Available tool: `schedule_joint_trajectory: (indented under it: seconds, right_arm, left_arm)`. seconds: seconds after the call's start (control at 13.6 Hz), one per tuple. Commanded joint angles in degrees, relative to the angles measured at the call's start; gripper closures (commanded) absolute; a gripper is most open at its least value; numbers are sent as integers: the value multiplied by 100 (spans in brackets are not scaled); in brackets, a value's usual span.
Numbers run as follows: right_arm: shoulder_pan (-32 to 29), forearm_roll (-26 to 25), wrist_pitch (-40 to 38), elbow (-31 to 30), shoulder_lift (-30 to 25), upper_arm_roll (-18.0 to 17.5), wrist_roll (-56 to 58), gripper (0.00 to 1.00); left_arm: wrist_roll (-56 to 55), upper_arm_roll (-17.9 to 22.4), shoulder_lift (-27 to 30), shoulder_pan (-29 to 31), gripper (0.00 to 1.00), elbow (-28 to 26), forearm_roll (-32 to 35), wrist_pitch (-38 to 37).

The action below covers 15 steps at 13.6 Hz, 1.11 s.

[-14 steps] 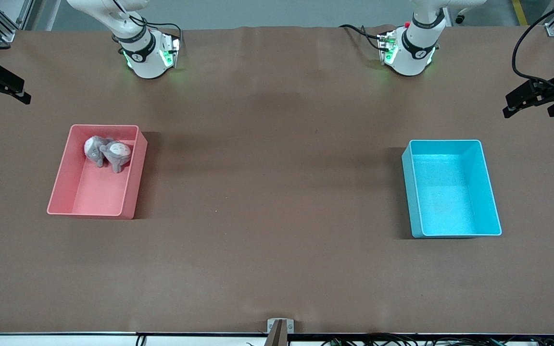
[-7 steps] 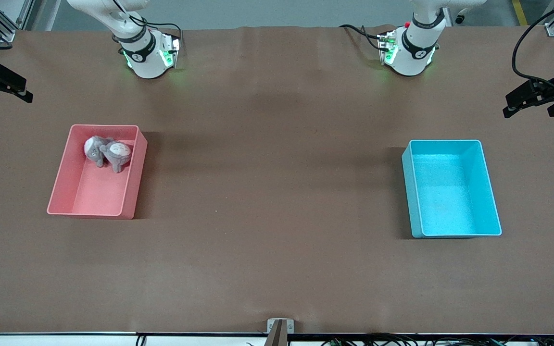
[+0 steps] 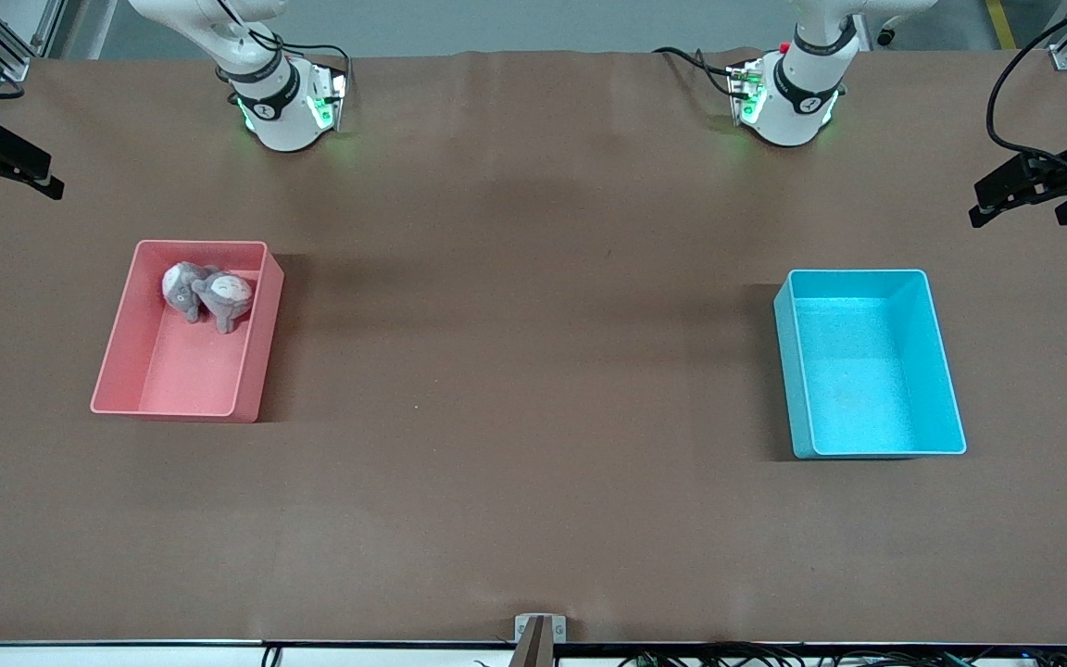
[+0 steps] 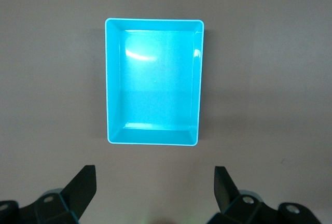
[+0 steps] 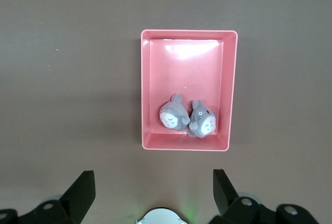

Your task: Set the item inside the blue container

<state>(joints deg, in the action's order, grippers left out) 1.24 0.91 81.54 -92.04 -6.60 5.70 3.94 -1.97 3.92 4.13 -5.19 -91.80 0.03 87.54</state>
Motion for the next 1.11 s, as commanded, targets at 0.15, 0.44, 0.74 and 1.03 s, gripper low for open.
schedule_joint_trajectory:
  seconds: [0.15, 0.44, 0.74, 1.03]
  right_arm:
    - [43, 58, 37, -34, -26, 19, -42, 0]
    - [52, 50, -33, 1, 114, 19, -42, 0]
    - [-80, 49, 255, 37, 833, 54, -42, 0]
    - [-98, -39, 591, 107, 1459, 54, -42, 0]
  left_arm:
    - [73, -6, 27, -9, 0, 101, -109, -71]
    - [73, -6, 18, 0, 0, 101, -109, -71]
    - [73, 3, 18, 0, 0, 92, -109, -71]
    - [73, 3, 18, 9, 0, 92, -109, -71]
